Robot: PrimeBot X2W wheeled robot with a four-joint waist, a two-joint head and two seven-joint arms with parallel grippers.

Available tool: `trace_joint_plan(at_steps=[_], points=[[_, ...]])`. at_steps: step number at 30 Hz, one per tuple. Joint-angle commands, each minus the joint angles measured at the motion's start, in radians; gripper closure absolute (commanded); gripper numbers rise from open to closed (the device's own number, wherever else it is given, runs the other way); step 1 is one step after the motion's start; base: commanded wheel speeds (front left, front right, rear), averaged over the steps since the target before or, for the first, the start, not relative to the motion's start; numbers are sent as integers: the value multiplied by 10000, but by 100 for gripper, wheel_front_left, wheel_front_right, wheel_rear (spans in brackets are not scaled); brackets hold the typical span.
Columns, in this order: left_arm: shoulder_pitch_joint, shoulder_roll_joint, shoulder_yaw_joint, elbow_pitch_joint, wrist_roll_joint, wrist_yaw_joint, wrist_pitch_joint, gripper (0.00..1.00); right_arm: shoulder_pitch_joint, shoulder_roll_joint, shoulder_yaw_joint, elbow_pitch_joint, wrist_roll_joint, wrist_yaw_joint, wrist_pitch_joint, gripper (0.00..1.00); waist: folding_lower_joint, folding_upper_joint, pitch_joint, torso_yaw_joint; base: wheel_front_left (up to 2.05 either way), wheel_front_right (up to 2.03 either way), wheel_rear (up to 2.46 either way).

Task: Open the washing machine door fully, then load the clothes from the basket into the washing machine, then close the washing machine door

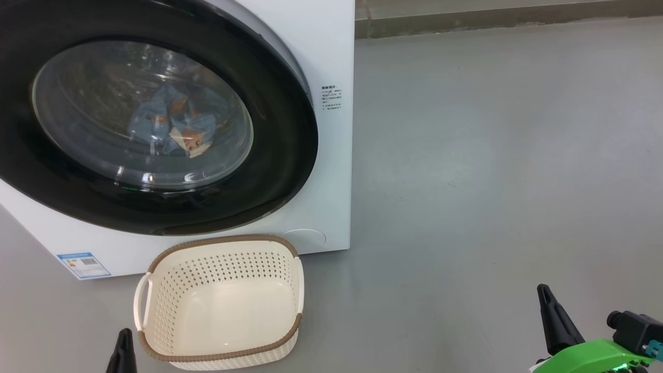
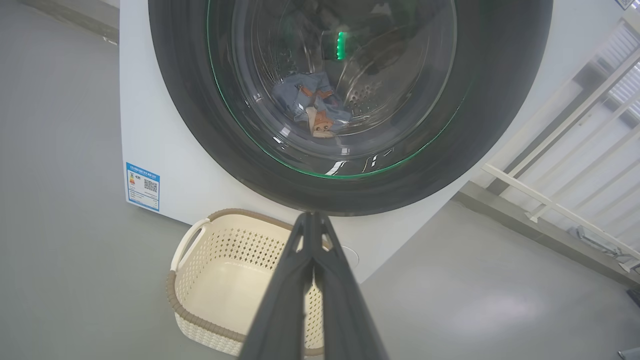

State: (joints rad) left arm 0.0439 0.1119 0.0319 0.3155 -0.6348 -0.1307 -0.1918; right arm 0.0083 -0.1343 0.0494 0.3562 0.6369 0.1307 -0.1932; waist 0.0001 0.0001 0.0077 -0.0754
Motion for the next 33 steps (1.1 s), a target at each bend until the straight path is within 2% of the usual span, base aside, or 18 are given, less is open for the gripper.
trace_joint_plan(at_steps=[1, 33], points=[[-368, 126, 138, -324, -269, 61, 97, 100, -388, -132, -123, -281, 351, 0, 71, 100, -1, -1, -2, 13, 0, 0, 0], [-727, -103, 352, -544, -3186, 148, 1006, 100, -665, 112, -519, -508, 3299, 0, 938, 100, -1, -1, -28, 241, 0, 0, 0]])
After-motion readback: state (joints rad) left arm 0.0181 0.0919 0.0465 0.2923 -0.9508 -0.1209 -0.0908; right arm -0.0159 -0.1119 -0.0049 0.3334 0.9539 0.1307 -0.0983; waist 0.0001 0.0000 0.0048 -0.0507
